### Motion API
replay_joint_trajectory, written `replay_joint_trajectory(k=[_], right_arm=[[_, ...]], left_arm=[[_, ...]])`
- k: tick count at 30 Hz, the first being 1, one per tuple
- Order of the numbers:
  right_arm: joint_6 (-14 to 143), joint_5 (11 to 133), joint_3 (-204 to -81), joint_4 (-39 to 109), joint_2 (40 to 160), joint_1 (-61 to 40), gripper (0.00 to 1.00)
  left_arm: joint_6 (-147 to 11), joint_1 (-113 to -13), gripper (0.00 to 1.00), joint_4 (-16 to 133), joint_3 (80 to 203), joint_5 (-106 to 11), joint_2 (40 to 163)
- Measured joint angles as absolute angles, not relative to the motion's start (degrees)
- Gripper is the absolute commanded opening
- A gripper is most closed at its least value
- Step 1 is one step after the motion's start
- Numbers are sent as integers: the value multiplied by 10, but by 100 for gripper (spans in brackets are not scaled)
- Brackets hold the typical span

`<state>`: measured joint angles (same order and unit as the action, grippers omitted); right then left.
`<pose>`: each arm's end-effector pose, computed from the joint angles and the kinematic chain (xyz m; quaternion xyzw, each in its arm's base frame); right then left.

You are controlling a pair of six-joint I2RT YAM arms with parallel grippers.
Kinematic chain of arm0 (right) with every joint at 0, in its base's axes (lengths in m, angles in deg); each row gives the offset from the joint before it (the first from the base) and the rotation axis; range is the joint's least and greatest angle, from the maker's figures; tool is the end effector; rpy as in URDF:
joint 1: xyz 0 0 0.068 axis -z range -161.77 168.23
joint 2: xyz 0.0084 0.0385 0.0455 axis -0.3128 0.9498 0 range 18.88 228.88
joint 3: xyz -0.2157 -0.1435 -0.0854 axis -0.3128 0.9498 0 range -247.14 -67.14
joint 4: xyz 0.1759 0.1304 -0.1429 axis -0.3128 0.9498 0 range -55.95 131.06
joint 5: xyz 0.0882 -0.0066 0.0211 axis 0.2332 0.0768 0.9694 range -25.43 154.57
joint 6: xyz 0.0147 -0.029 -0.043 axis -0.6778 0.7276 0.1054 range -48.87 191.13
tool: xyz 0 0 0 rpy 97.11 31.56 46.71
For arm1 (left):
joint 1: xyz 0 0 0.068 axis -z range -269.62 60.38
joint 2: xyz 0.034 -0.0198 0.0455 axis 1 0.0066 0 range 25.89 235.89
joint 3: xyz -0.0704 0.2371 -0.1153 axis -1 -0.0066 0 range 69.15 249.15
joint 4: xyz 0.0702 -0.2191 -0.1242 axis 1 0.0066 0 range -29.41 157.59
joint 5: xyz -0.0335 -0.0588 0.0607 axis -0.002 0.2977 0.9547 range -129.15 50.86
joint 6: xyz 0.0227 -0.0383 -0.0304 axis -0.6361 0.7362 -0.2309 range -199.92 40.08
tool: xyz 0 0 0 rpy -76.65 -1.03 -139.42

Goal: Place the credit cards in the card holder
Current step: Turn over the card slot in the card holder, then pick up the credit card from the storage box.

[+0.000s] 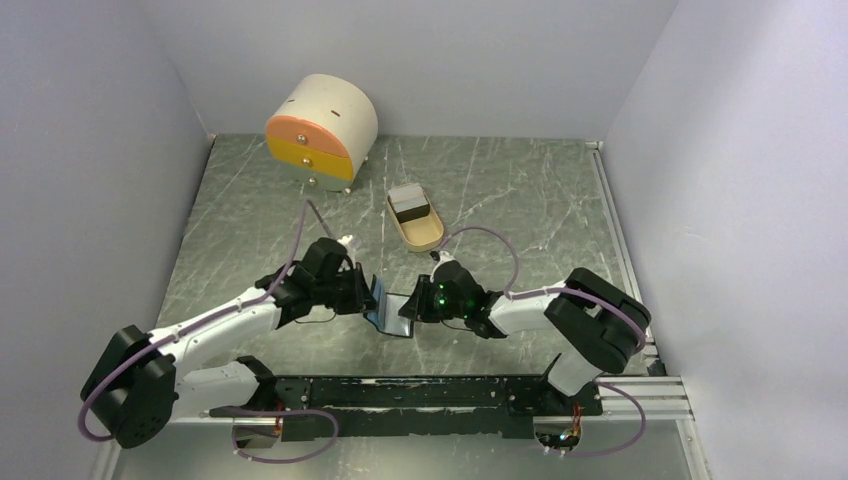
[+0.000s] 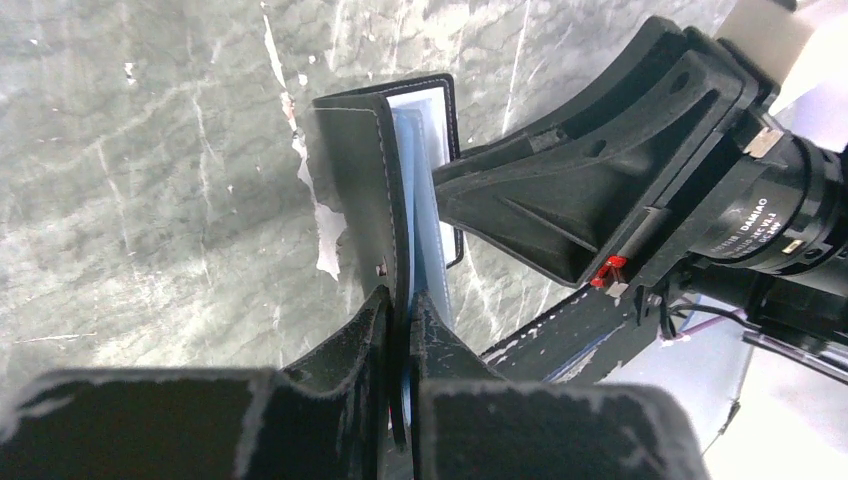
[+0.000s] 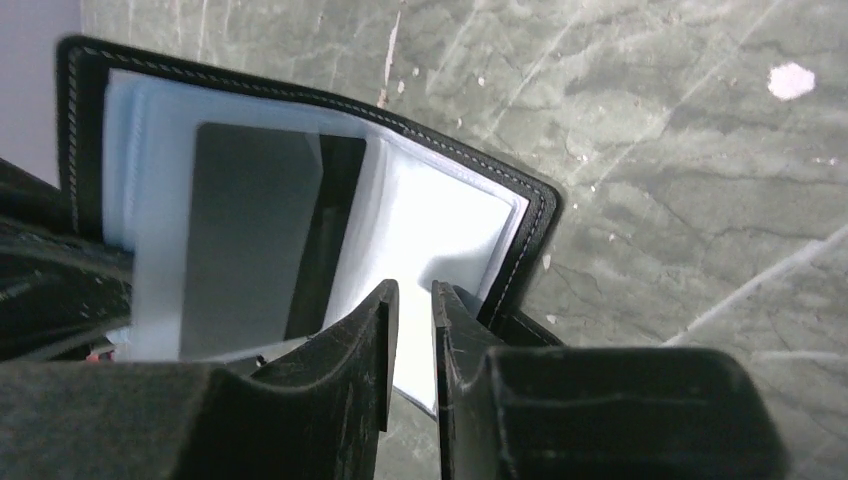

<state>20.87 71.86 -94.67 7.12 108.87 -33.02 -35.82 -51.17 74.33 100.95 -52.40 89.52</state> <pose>0.1688 0.2177 0.1244 -0.0368 0.8871 0.3894 0.2452 0.1660 -0.1425 0.1943 -0.0017 0.9207 -0.3280 0.2116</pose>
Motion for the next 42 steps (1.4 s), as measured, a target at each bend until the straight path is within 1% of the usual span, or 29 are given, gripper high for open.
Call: replay_joint_trajectory(k=[7,13,20,23,25,27,31,34,38,42], right_arm=[[207,719,-949,48,1108,-333,23],[211,692,-949,71,1089,-336,30],[244,616,-931,155,971,-336,42],[273,583,-933,180,918,-334,51],[305,565,-940,195,893,-330,55],[348,556,-953,210,882,-324,63],[450,536,-1017,250,882,-314,71],[554,537,-1100,270,912,-299,74],[685,529,-1205,295,981,-277,76],[805,540,-1260,314,1036,-247,77]], left_arm=[[-355,-467,9,732,1030,-508,968],[-341,-460,9,700,1030,-515,997],[-333,-460,9,677,1014,-514,985],[-331,-460,9,672,1000,-515,965],[-330,-459,9,672,995,-515,957],[-327,-459,12,672,990,-514,952],[-307,-460,18,674,982,-504,943],[-295,-461,24,673,974,-503,934],[-289,-470,26,672,958,-504,924],[-289,-482,30,670,954,-509,924]])
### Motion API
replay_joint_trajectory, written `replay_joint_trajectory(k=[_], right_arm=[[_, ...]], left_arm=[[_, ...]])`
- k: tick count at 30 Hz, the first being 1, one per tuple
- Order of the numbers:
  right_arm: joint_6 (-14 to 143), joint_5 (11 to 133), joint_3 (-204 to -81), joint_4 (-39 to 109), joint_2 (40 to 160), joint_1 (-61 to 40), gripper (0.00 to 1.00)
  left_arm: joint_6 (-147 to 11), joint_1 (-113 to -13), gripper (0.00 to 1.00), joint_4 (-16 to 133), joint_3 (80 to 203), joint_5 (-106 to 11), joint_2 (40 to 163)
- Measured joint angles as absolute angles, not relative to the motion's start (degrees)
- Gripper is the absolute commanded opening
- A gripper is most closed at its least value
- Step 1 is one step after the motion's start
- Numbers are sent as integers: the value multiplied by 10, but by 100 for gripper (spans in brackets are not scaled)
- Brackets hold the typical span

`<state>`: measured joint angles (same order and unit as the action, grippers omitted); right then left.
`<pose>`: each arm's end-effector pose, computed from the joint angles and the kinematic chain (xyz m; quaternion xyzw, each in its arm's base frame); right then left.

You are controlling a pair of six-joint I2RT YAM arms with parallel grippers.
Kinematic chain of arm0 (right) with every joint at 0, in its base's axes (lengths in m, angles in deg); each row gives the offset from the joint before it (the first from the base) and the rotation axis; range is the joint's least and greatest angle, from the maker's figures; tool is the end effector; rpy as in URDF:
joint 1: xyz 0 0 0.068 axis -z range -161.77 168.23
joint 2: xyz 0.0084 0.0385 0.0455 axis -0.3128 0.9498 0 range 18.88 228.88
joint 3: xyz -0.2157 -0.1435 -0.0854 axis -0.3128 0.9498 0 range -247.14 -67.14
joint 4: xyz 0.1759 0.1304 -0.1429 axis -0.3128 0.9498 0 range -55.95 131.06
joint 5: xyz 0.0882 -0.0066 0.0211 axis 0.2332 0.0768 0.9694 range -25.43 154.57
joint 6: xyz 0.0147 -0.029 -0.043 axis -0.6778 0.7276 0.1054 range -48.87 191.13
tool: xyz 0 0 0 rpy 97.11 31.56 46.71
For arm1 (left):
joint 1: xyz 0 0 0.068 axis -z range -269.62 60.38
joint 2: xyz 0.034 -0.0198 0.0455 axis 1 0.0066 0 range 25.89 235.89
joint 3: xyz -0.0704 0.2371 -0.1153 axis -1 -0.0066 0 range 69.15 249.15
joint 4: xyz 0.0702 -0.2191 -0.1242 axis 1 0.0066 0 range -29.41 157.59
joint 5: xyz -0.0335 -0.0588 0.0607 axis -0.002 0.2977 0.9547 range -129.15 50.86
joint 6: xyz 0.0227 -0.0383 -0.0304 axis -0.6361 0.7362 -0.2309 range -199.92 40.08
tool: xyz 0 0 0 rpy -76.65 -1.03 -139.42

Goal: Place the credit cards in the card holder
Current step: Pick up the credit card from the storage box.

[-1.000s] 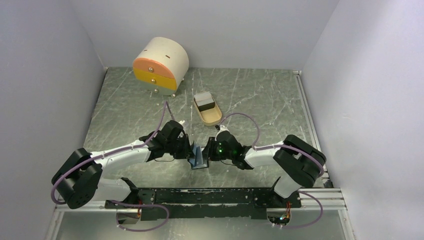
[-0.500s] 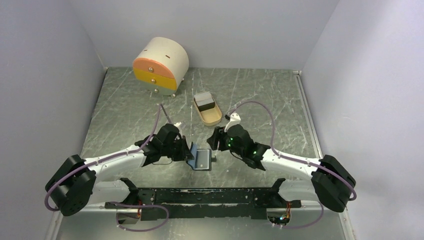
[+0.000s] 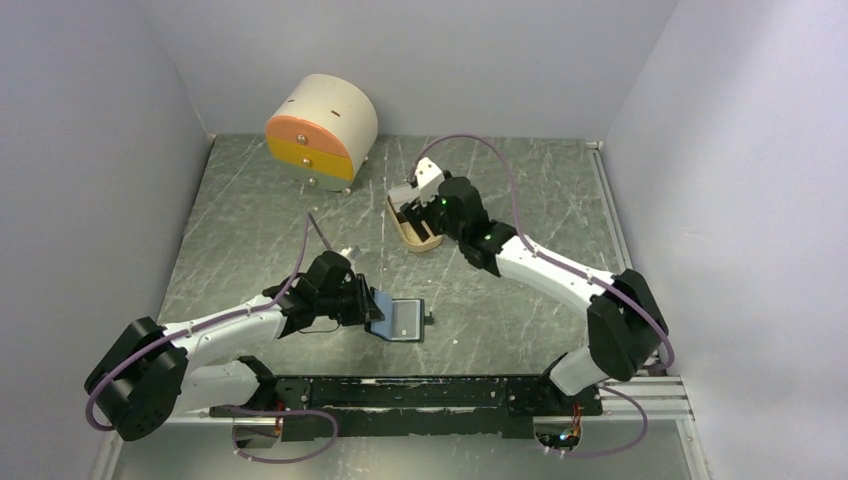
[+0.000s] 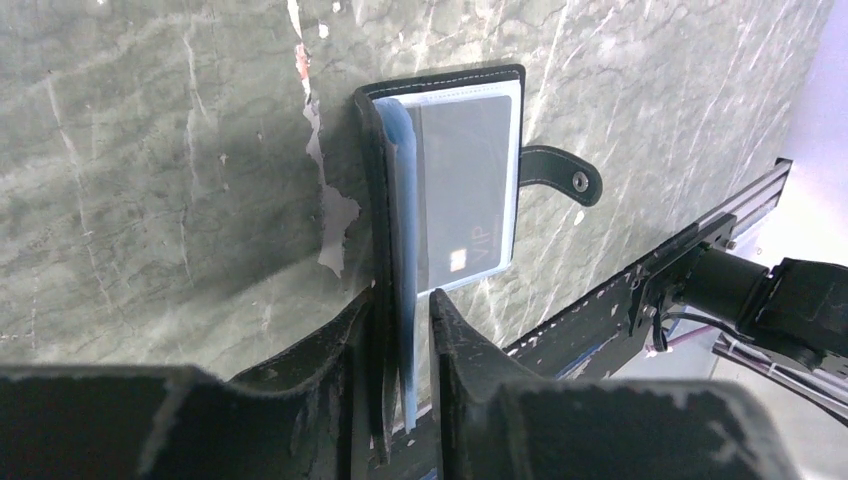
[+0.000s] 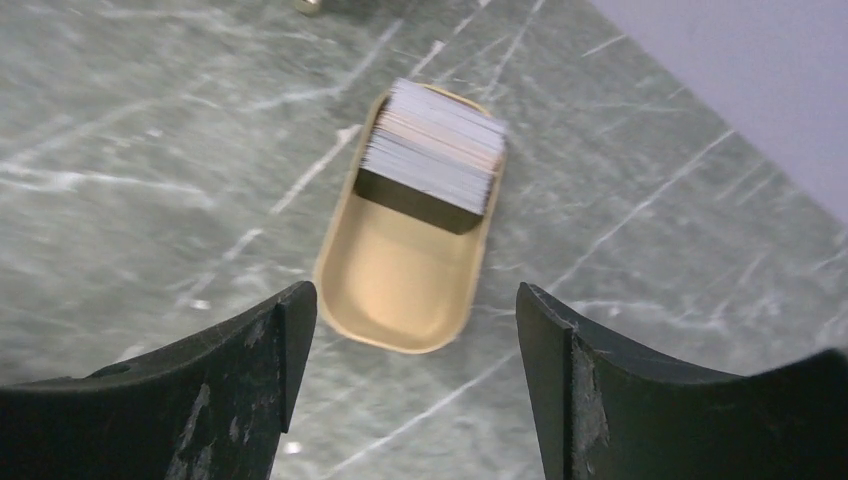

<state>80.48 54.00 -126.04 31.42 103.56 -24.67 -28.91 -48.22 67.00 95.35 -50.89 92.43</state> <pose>0.2553 0.2284 0.2809 -0.3204 0.7685 0.0846 0.5473 0.1565 -0.1478 0.1636 -0.0399 0.9247 -0.3304 0.1849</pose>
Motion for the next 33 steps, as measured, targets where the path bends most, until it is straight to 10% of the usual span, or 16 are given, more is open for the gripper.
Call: replay_joint_trajectory(k=[33], right_arm=[[1429,769,-1325,187,1323,-152,81]], left_arm=[[-296,-501,29,629,926,-559,899]])
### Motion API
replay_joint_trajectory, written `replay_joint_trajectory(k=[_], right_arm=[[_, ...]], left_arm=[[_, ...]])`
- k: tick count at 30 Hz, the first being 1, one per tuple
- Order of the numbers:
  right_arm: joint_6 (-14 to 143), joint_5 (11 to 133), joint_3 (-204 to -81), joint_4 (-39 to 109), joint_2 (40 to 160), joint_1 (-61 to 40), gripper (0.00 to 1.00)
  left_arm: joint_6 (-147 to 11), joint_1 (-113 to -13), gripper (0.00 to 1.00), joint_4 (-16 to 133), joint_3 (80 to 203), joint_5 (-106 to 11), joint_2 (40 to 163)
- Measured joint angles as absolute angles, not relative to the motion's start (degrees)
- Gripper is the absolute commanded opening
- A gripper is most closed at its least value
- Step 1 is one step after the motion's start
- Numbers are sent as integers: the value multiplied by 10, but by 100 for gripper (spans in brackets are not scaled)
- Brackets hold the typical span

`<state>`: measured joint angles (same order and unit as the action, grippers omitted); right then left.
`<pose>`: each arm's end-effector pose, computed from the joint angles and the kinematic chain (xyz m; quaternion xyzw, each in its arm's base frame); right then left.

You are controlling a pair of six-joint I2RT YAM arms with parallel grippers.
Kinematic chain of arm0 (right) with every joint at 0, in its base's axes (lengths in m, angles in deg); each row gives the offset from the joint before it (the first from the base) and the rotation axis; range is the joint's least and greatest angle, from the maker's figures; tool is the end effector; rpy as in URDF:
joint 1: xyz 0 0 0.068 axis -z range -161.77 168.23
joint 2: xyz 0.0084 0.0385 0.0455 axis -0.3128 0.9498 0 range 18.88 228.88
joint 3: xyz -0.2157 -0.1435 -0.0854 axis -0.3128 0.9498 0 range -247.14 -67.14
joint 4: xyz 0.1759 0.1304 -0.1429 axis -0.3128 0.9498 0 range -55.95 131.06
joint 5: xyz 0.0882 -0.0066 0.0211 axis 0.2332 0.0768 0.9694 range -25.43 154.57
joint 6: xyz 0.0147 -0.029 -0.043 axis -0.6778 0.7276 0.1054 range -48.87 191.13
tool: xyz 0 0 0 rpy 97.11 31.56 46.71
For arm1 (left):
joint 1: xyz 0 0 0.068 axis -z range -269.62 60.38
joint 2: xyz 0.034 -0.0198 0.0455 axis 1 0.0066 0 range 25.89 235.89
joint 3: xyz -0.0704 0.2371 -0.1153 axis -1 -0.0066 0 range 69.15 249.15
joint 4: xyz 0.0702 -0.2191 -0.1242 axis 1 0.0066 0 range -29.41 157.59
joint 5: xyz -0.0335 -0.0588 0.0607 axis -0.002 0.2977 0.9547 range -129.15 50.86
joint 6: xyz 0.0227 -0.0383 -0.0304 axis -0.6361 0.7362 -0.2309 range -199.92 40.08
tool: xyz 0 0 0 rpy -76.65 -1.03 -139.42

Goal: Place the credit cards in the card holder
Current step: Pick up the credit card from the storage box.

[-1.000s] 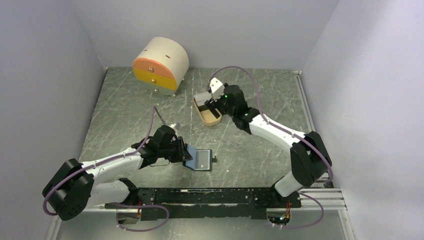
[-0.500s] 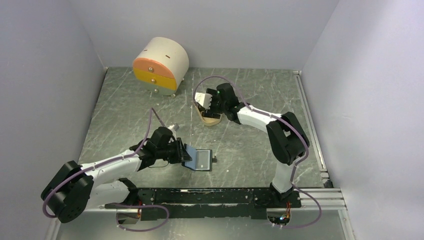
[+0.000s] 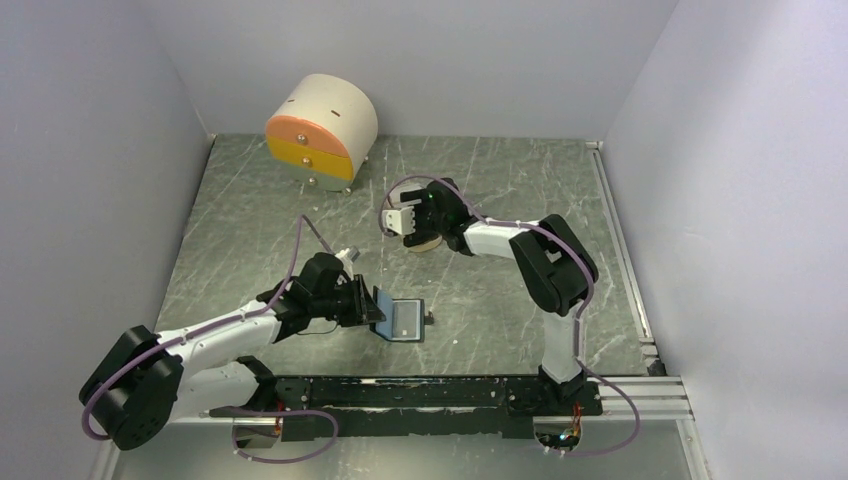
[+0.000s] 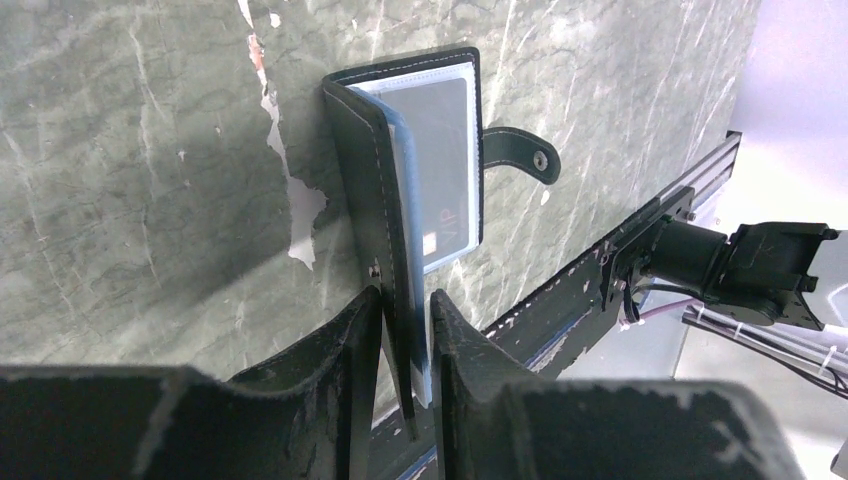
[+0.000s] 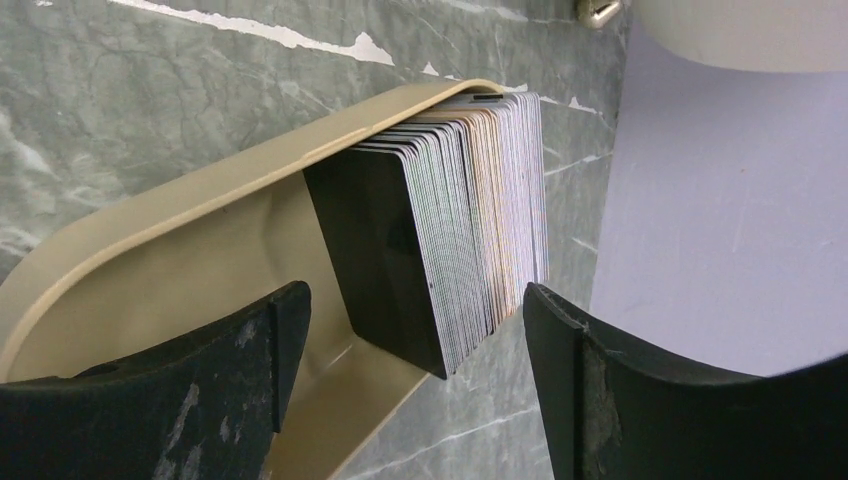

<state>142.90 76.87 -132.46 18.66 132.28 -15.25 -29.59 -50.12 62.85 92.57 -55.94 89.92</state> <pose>0.3501 0.2407 0.1548 -0.7245 0.4888 -0.0676 0.4812 0.1544 -0.1408 0.1635 -0.0275 0.9083 -0.3740 0.1854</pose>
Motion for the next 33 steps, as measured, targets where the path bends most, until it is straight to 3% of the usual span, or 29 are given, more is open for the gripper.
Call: replay_joint_trajectory(k=[33], right_arm=[[1422,742,-1333,139,1348,-160,45]], left_arm=[[-298,-501,28,612,925,-579,900]])
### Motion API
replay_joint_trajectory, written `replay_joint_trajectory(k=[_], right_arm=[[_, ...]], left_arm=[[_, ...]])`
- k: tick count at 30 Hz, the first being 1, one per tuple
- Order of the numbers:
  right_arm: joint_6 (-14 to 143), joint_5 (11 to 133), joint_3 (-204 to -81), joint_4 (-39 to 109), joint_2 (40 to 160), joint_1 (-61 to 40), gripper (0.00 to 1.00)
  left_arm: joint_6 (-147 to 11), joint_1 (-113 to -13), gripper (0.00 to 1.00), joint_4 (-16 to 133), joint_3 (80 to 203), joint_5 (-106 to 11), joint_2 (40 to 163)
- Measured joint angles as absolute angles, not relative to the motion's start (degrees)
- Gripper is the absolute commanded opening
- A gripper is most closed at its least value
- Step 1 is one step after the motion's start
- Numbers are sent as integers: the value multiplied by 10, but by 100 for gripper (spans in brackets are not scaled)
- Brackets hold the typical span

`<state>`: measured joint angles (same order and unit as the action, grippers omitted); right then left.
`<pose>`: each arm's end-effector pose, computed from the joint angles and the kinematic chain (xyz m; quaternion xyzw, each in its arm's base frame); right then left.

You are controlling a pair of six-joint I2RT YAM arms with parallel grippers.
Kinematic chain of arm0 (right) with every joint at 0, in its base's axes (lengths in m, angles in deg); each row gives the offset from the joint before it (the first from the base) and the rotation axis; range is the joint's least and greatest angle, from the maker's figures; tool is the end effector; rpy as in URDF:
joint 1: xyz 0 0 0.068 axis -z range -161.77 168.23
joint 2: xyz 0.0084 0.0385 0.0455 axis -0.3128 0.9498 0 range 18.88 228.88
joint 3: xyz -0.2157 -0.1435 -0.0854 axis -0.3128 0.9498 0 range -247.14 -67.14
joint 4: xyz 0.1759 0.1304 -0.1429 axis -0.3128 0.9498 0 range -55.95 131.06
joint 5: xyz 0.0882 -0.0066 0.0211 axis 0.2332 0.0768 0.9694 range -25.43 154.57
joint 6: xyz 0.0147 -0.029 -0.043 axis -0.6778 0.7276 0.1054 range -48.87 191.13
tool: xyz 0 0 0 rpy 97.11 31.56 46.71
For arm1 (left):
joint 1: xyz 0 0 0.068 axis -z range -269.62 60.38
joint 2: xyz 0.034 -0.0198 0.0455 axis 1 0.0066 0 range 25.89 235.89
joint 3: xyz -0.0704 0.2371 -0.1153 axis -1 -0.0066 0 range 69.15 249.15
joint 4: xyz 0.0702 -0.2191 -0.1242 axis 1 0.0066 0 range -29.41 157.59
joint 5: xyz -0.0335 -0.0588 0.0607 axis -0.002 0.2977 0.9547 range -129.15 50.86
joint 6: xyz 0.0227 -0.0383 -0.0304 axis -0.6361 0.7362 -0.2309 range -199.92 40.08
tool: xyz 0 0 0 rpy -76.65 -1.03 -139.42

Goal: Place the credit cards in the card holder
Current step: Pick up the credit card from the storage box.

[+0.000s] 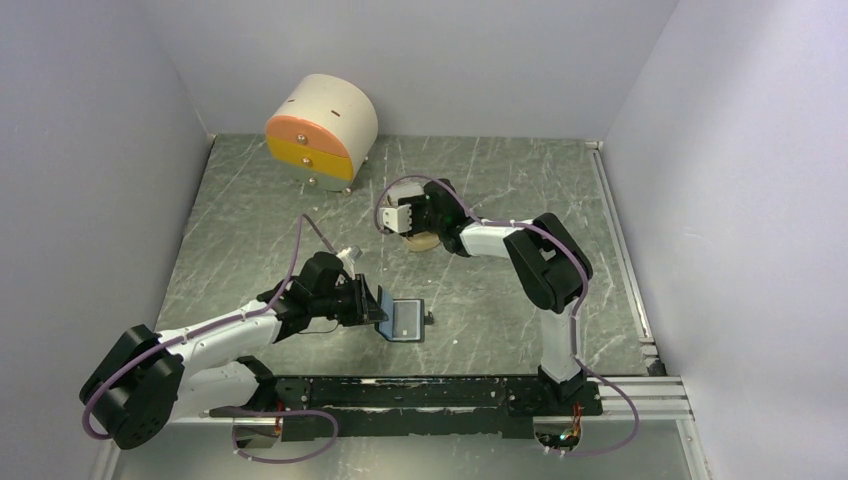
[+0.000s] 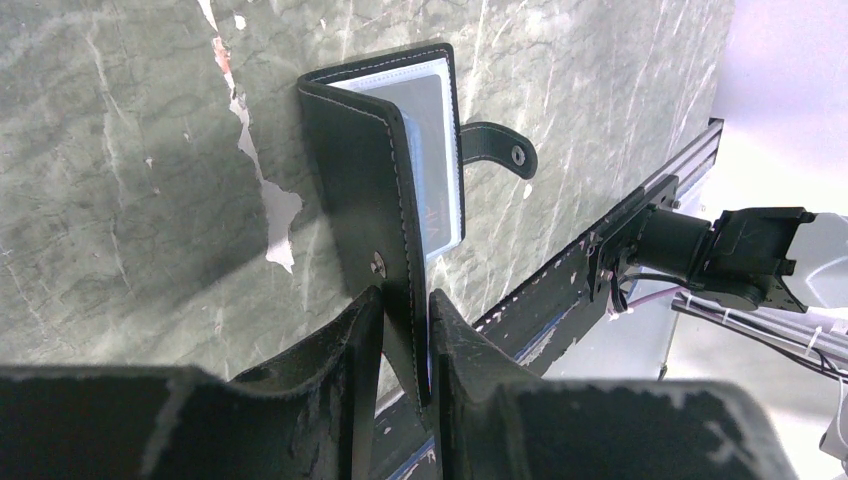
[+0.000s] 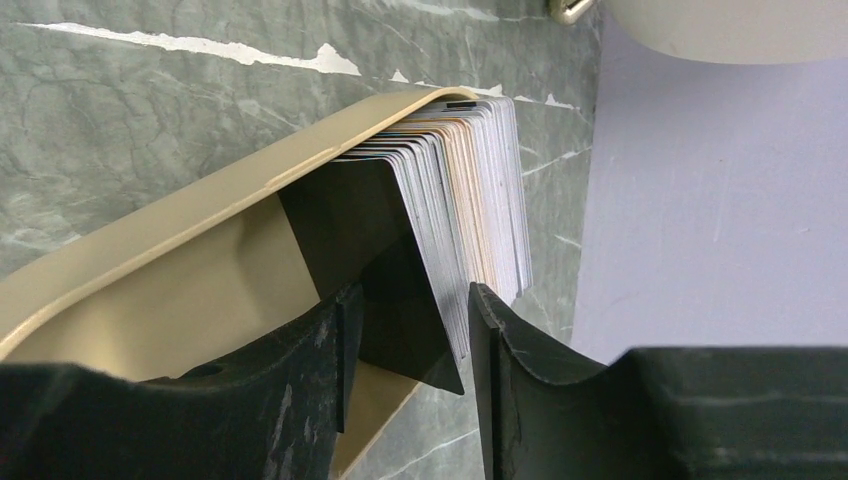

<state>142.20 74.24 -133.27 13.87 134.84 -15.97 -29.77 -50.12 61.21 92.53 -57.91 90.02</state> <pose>0.3558 0.2491 0.1483 -0.7104 0.4891 -0.0893 0.4981 0.1550 -0.1428 0.1655 -0.0166 0.9015 -0.3917 0.1833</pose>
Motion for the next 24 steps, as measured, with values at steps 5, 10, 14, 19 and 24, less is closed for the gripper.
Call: replay_joint_trajectory(k=[5,10,14,19,24], right_arm=[[1415,743,-1338,142,1344,-159,44],[1413,743,-1343,149,1341,-159,41],[1413,745,-1347,157,1340,-158,33],[1417,752,-1350,176,1336,-156,25],[1423,760,-1350,199,1333,-155,13]], left_arm=[[-298,-501,28,612,925,-580,900],[-298,-501,28,612,925,-580,900],[-298,-501,28,612,925,-580,900],[-298,-501,28,612,923,-580,900],[-298,-501,27,612,923,-580,900]])
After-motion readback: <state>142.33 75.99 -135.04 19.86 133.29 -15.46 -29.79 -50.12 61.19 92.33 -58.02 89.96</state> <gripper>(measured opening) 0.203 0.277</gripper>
